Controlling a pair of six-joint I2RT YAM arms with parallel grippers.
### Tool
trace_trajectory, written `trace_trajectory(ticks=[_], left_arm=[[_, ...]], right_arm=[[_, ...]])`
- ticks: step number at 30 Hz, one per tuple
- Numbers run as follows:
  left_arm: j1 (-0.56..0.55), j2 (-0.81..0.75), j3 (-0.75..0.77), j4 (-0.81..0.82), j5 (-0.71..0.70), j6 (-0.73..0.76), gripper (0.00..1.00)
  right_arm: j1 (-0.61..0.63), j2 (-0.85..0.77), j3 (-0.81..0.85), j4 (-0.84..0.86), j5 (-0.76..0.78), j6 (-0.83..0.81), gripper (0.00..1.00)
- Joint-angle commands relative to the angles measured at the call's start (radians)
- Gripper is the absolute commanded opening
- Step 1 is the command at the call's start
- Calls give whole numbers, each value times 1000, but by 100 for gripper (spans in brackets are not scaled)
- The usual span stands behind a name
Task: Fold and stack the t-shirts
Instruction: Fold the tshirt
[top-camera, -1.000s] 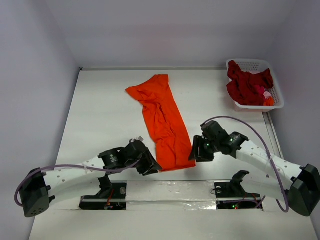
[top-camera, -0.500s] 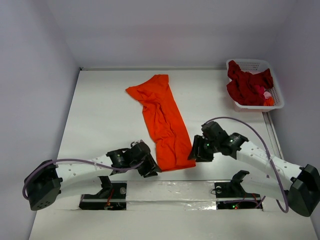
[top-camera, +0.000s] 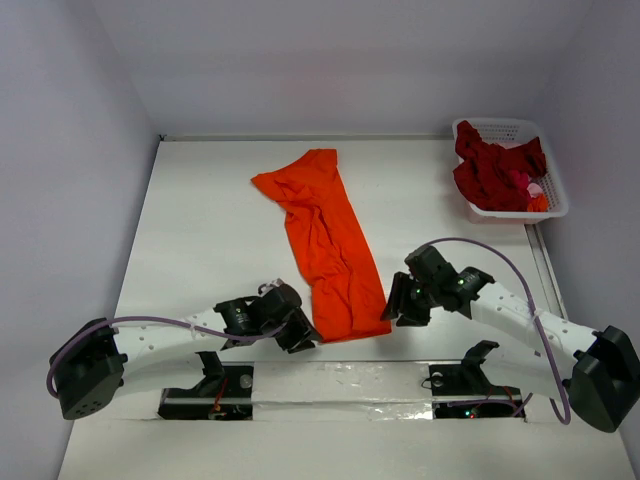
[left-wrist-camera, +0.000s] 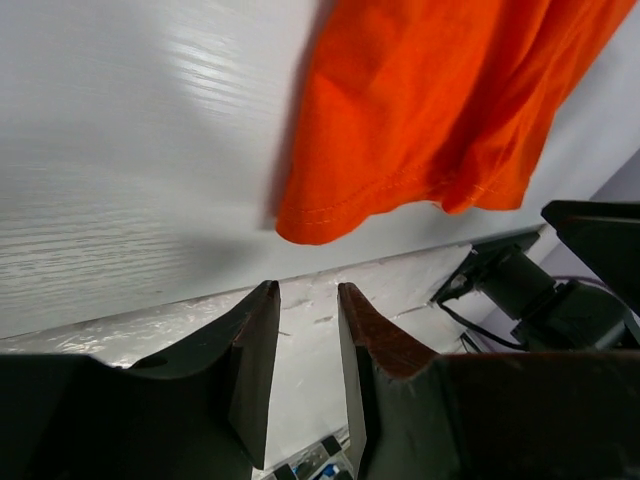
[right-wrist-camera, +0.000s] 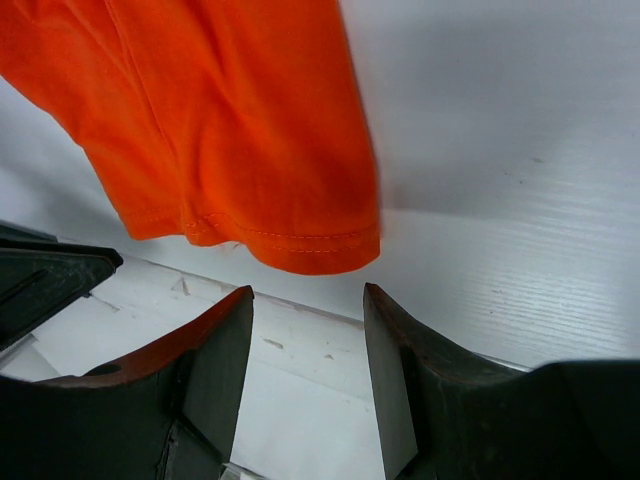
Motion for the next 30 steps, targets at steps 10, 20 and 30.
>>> trace_trajectory(ticks=[10,20,30], left_arm=[[-4,64,70,-103,-95,-33,26],[-13,145,98,-59,-99,-19,24],[-13,151,66,-11,-103,-48,25]], right_arm=[[-10,49,6,53,18,11,54],[-19,84,8,71,24,8,54],[-28,121,-8,106,3,1,54]])
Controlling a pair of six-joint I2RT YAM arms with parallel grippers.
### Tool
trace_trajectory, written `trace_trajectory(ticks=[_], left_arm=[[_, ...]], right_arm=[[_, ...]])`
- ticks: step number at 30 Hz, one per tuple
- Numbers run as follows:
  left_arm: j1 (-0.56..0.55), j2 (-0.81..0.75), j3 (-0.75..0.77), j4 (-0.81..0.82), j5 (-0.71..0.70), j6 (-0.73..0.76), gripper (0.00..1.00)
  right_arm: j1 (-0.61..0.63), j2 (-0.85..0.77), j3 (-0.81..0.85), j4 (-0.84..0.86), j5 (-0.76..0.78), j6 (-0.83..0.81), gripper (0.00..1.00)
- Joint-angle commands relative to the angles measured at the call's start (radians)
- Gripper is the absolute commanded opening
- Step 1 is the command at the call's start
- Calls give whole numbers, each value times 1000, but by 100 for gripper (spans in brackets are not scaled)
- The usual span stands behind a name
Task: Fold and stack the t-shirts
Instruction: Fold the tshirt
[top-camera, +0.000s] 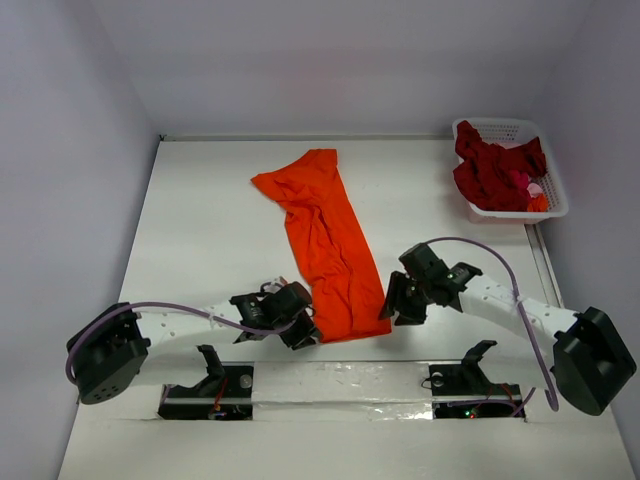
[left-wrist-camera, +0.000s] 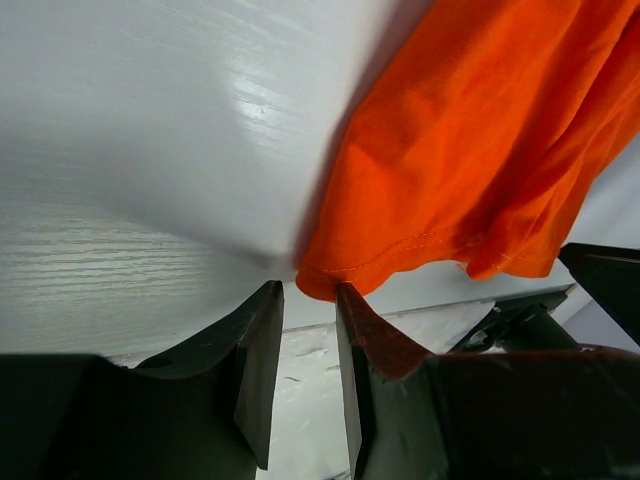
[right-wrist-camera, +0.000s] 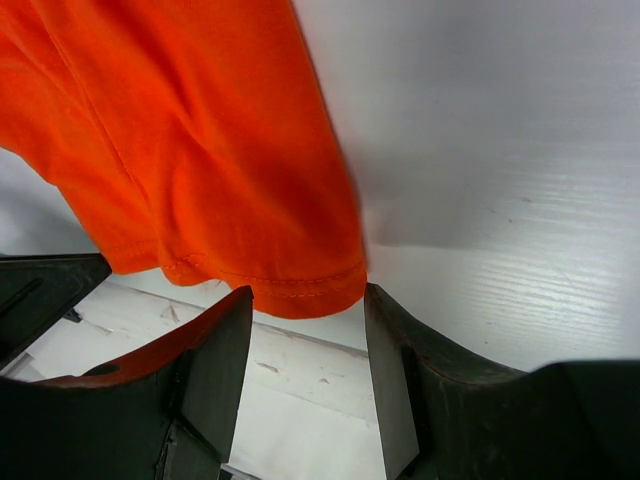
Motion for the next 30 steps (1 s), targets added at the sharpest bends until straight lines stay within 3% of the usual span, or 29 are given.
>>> trace_trajectory(ticks=[1,19,30], left_arm=[[-5,10,1,30,-25,-27,25],[-5,-2,-3,21,-77,-42,23],[-5,54,-28,105,-65,-38,24]], right_arm=[[-7,23,-9,60,-3,1,54],[-7,60,-6,83,-15,-9,54],[-7,75,5,84,-20,-22,54]])
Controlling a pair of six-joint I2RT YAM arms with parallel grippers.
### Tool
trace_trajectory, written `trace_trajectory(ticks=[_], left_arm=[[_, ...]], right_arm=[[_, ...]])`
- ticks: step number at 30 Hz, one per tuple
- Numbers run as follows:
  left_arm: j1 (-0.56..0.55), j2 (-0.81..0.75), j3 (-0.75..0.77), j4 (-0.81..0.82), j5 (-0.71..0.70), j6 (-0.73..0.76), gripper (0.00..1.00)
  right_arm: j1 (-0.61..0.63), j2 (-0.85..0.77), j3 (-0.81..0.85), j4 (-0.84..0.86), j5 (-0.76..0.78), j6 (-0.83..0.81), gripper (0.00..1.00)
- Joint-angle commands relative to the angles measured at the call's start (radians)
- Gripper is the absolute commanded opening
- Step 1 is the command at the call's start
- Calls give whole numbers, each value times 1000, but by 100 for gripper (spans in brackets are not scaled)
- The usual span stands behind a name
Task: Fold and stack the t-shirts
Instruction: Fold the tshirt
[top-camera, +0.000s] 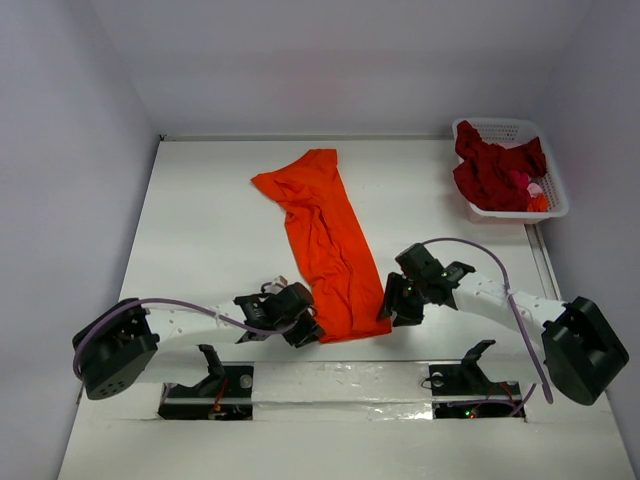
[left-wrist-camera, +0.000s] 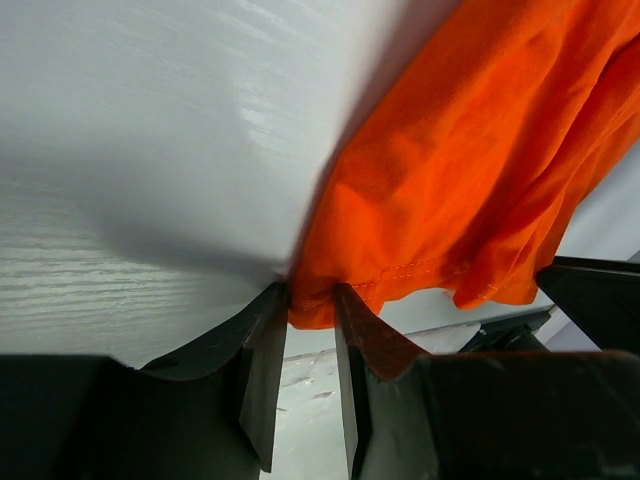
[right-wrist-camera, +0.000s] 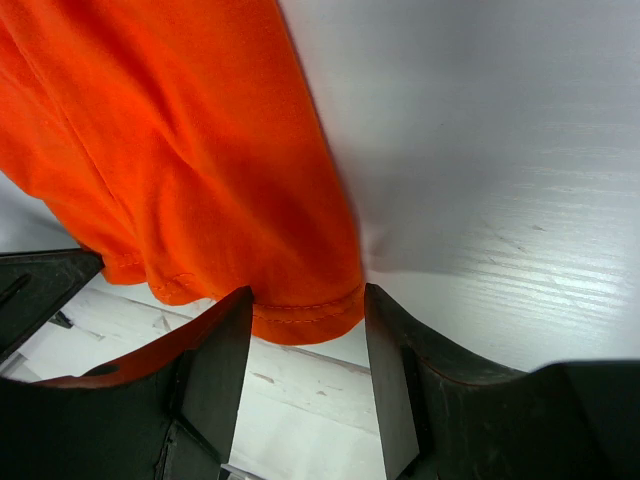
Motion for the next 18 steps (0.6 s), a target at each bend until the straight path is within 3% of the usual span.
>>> trace_trajectory(ticks=[1,6,11,18], left_arm=[[-5,19,-6,29,-26,-7,24],[-5,42,4,41,-24,-1,28],[-5,43,11,30,-22,-1,11],[-5,40,32,-11,-21,-4,3]], right_arm=[[-7,5,11,33,-7,-15,54],[-7,11,16,31,-6,-20,54],[-7,14,16,33,-9,-23,54],[-7,24,27,31,-7,-29,51]])
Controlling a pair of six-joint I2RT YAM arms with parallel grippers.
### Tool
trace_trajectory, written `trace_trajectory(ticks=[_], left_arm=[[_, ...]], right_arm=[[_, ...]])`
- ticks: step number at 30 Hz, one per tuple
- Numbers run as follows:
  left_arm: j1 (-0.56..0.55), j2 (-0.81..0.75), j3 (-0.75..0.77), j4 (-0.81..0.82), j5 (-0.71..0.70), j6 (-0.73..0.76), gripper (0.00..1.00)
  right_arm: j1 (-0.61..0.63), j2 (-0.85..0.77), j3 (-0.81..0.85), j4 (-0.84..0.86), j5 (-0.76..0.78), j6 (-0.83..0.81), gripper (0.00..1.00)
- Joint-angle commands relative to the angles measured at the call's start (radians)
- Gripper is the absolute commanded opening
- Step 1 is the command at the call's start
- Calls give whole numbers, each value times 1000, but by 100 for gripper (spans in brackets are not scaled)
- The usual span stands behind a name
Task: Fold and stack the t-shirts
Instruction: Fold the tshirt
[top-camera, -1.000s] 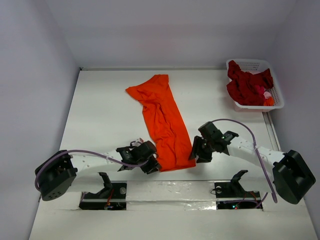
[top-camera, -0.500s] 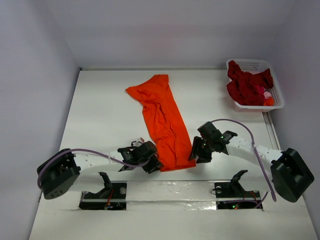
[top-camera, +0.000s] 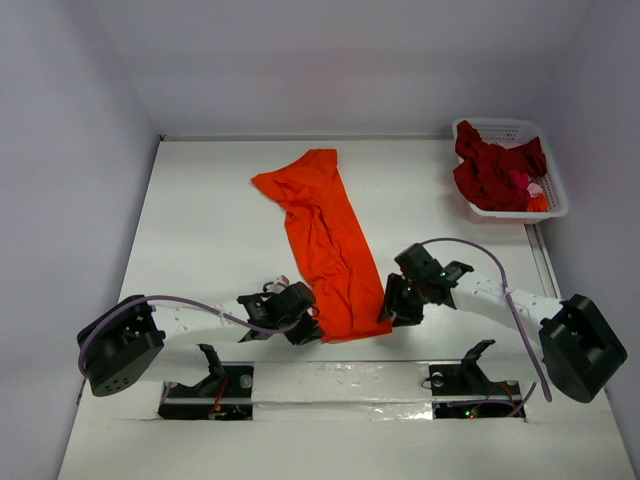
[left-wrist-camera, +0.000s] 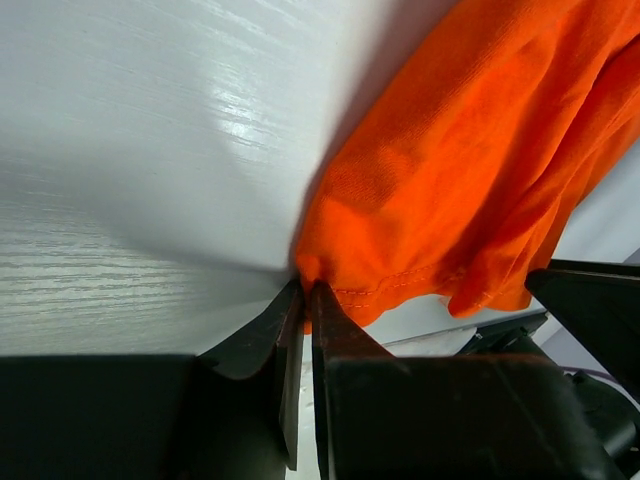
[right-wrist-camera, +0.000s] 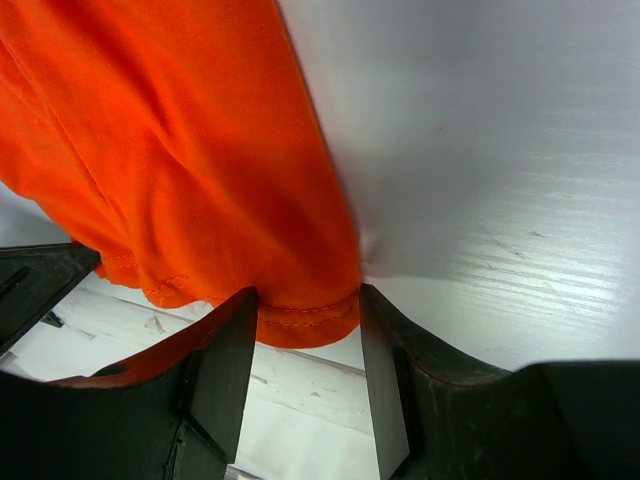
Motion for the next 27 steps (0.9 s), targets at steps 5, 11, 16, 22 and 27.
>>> trace_trajectory(ticks=[5,11,16,22,27], left_arm=[[-5,4,40,-72,-23,-6,2],[-5,3,41,-75,-23,-12,0],[-5,-7,40,-76,-24,-18,0],[-5,-19,40,-85,-27,-23,0],[-5,-31,35,-92,-30,-31,0]], right_arm=[[-7,9,28,29,-5,-13,48],[-7,13,25,32,-4,-14,39],[-7,31,19,47,-16,-17,36],[-7,43,16,57,-22,-19,37],[-7,37,21,57,-19,-21,31]])
